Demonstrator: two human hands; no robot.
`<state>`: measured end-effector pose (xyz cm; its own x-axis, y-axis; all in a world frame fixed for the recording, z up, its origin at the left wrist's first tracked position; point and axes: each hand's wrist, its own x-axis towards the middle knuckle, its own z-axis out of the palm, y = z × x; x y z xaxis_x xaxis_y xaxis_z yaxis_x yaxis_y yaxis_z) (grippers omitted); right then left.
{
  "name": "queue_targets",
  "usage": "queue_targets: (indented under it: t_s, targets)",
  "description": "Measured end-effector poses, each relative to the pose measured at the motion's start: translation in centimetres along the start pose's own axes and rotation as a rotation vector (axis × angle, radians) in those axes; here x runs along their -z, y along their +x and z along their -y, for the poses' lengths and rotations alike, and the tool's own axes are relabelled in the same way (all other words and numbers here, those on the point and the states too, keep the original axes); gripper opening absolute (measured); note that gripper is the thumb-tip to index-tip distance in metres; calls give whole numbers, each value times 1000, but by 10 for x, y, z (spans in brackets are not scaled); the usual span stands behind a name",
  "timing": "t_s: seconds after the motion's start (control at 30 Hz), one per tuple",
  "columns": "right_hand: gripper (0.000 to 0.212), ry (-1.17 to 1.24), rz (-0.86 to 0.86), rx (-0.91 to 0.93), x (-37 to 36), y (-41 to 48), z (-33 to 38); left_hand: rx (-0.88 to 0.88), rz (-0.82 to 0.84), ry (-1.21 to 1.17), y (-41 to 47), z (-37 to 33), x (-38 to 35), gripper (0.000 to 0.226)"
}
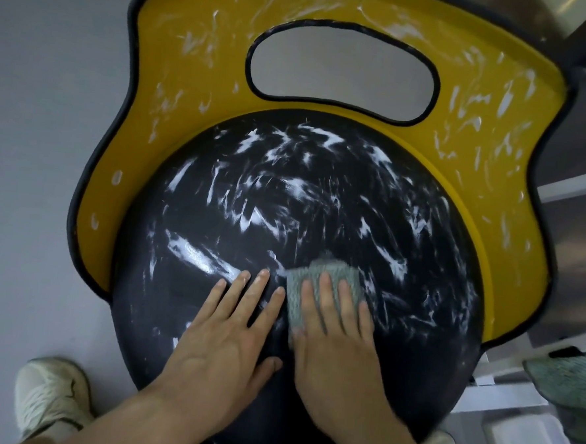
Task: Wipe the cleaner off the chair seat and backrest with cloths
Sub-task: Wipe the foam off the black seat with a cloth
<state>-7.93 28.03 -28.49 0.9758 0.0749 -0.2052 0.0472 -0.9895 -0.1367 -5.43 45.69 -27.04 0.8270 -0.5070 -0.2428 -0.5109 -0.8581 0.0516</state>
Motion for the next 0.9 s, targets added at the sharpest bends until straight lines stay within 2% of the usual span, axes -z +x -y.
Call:
queue_targets:
  t_s: [0.13,0.37,0.6,0.7,0.8,0.9]
  targets:
    - [63,31,64,-23,11,31,1,12,12,-1,-2,-1,-1,81]
    - [62,26,52,-58,-6,-29,6,1,42,-21,-1,0,2,80]
    - [62,30,136,-94,21,41,7,39,50,-36,-2,-2,2,82]
    - [68,32,89,-110,11,5,12,44,80,-50,-3,-3,2,82]
    - [60,60,58,-114,-2,-38,18,40,113,-57,-2,0,3,81]
    - [60,76,85,-111,-5,-34,15,34,115,-87,-1,-2,12,79]
